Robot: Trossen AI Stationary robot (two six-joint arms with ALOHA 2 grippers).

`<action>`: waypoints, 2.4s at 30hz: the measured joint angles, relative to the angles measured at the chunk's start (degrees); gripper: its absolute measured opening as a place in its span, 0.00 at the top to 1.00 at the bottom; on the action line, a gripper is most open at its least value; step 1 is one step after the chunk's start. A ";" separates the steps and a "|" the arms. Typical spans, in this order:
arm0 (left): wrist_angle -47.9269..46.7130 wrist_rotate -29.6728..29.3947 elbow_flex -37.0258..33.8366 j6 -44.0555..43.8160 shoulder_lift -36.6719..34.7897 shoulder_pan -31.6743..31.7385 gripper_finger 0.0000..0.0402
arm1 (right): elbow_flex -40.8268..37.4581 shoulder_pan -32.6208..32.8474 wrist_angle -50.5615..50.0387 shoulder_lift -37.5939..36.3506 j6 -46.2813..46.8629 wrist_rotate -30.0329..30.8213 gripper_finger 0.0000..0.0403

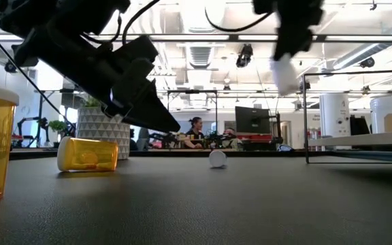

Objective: Pick and place medicine bottles onto shelf by color
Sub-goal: Put the white pill bottle on the shelf aligned with the other white pill bottles, then put the blue pill bottle on the shelf aligned with the other blue pill bottles

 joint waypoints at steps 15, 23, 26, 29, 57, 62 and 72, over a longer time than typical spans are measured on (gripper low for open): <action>-0.02 0.00 4.58 -0.07 0.00 0.07 0.46 | -21.60 7.30 0.50 -16.88 16.53 10.07 0.67; -0.04 0.00 6.66 -0.11 0.00 0.07 0.46 | -28.31 7.32 1.88 -22.05 18.67 11.35 0.67; 0.04 0.00 7.13 -0.11 0.00 0.07 0.46 | -29.61 7.30 5.10 -23.22 18.31 11.38 0.67; -0.04 0.00 7.20 -0.11 0.00 0.07 0.46 | -30.64 7.30 5.21 -23.40 17.64 11.47 0.67; -0.24 0.04 6.99 -4.57 0.00 0.11 0.46 | -34.06 7.30 8.75 -23.42 15.41 14.14 0.55; -0.25 0.13 7.02 -7.95 -0.01 0.11 0.46 | -33.47 7.30 7.42 -23.73 15.45 12.64 0.50; -0.20 0.34 10.66 -10.53 4.49 1.13 0.46 | -21.76 7.26 -2.70 -24.06 13.90 13.04 0.44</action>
